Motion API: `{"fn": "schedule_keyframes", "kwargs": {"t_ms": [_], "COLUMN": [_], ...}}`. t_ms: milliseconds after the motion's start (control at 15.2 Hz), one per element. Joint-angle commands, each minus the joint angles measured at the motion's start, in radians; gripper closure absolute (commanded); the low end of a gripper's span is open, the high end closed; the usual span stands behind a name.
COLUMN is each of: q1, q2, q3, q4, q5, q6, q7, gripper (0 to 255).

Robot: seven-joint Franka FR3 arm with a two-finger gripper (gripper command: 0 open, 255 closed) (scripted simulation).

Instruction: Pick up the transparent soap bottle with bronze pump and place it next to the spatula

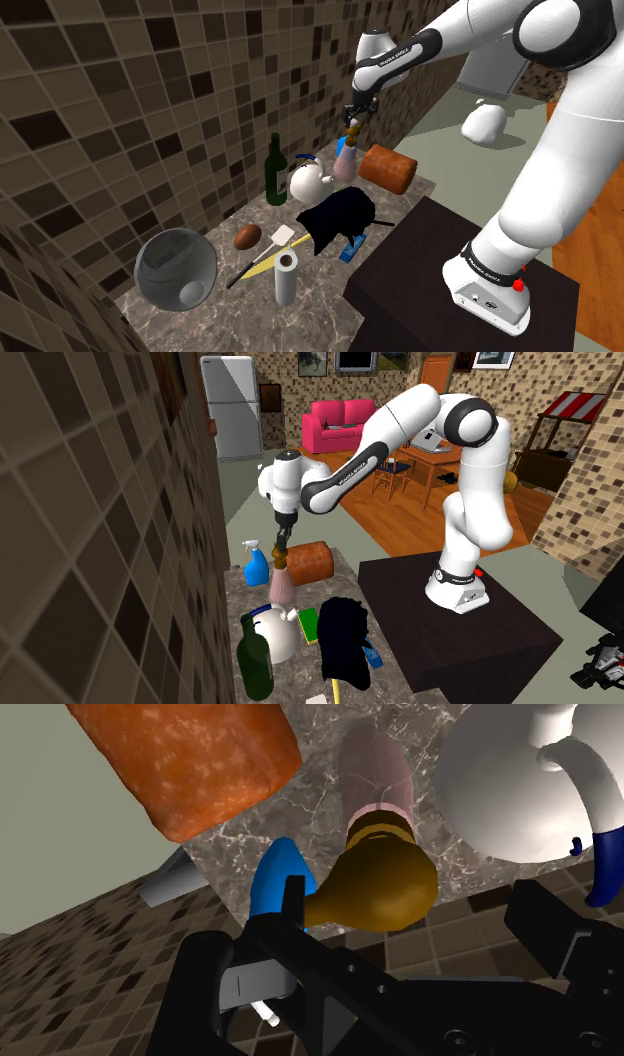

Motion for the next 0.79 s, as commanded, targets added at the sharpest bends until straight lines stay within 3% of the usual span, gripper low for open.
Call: {"fn": "schedule_keyframes", "kwargs": {"t_ms": [0, 462, 726], "q1": [-0.004, -0.012, -0.012], "q2": [0.036, 0.107, 0.107], "q3": [-0.003, -0.007, -0.007], "q4": [0.032, 0.021, 0.021], "q5": [0.002, 0.002, 0.002], "q6": [0.012, 0.095, 0.095], "q7": [0.005, 0.005, 0.005], "gripper": [0, 0, 0]}}
